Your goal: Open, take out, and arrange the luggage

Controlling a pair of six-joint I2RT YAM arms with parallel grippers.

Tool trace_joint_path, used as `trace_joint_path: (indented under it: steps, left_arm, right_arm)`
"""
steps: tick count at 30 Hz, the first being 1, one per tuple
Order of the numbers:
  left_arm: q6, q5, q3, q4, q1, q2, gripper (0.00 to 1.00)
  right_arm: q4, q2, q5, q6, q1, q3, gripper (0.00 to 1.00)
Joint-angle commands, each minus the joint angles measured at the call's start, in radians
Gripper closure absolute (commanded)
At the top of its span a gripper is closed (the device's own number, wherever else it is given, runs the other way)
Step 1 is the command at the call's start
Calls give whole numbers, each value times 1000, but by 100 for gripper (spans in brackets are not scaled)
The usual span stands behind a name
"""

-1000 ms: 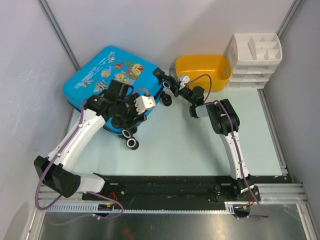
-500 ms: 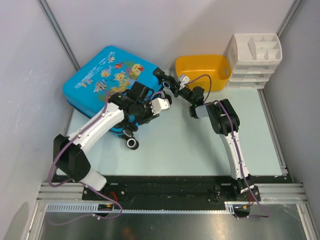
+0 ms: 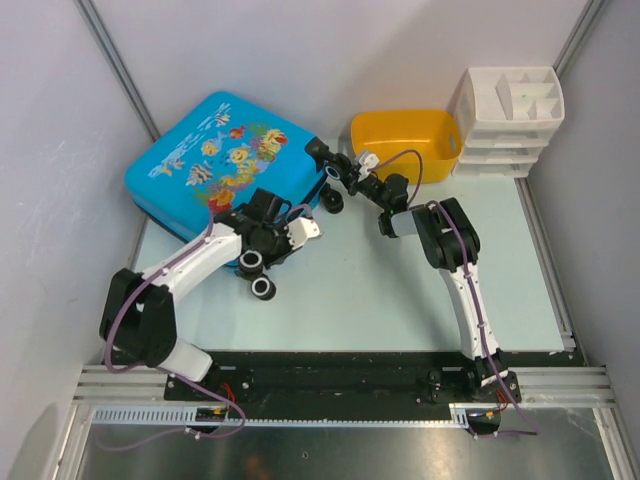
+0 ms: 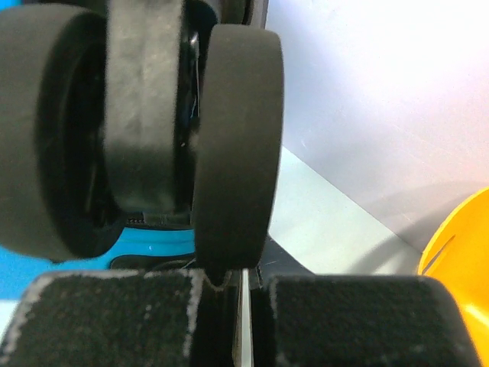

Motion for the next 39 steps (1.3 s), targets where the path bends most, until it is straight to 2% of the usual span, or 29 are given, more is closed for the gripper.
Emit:
trace_joint_path:
  steps: [1, 7, 11, 18, 25, 30, 35, 37, 38, 39]
  left_arm:
    - [24, 63, -110, -91, 52, -135, 87]
    - [111, 36, -273, -175, 115, -308, 93]
    - [185, 5, -339, -192, 172, -362, 95]
    - [234, -3, -331, -195, 221, -328, 97]
    - [243, 8, -317, -193, 227, -299, 98]
    - [254, 22, -326, -189, 227, -288, 98]
    - [236, 48, -273, -189, 227, -264, 96]
    - [213, 66, -242, -189, 226, -271, 94]
    - [199, 74, -200, -190, 224, -273, 88]
    - [171, 82, -175, -192, 221, -273, 82]
  right_arm:
    - [185, -104, -9, -33, -3, -33, 100]
    - [217, -176, -94, -23, 5, -171, 100]
    - [205, -179, -119, -44, 2, -182, 100]
    - [142, -139, -181, -3, -35, -57, 100]
    - [76, -30, -154, 36, -44, 189, 100]
    - [39, 55, -126, 45, -9, 322, 100]
    - [64, 106, -109, 109, 43, 358, 100]
    - [80, 77, -112, 131, 57, 286, 95]
    - [100, 57, -114, 128, 57, 254, 84]
    - [104, 36, -112, 117, 55, 181, 78]
